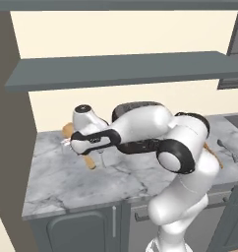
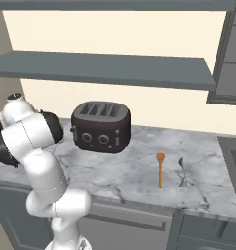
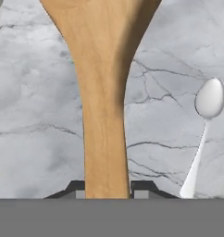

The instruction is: Organize the utensils by type. Pick up the wooden spoons from the counter and place them in the open cabinet. Then pick up the metallic utensils from the counter and place them in the open drawer.

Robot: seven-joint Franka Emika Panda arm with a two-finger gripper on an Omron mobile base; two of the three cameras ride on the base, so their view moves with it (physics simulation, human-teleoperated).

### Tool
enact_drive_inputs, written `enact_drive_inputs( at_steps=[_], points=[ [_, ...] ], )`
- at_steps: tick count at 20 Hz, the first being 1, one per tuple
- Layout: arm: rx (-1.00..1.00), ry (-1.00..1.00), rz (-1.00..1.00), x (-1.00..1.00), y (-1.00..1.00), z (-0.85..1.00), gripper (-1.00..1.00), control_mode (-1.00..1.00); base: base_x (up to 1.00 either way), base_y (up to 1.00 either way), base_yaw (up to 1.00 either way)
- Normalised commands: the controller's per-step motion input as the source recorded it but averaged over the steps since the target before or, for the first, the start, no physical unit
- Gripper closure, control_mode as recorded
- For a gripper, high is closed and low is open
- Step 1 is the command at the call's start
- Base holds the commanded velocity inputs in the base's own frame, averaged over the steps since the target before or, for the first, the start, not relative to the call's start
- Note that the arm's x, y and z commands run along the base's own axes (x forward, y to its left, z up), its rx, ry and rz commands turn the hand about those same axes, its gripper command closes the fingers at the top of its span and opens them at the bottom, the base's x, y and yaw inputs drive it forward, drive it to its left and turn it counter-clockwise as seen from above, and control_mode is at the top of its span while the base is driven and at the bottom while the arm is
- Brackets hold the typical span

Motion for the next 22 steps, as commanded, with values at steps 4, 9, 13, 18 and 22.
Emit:
enact_drive_inputs(
  at_steps=[4,9,13,18,22],
  points=[
    [0.00,-0.18,0.53,-0.51,-0.29,0.36,1.00,-1.00,0.00,0.00,0.00],
    [0.00,-0.17,0.61,-0.55,-0.42,0.43,1.00,-1.00,0.00,0.00,0.00],
    [-0.07,-0.10,0.60,-0.53,-0.37,0.49,1.00,-1.00,0.00,0.00,0.00],
    [-0.15,-0.06,0.56,-0.55,-0.45,0.34,1.00,-1.00,0.00,0.00,0.00],
    [-0.23,0.00,0.37,-0.44,-0.50,0.28,1.00,-1.00,0.00,0.00,0.00]
  ],
)
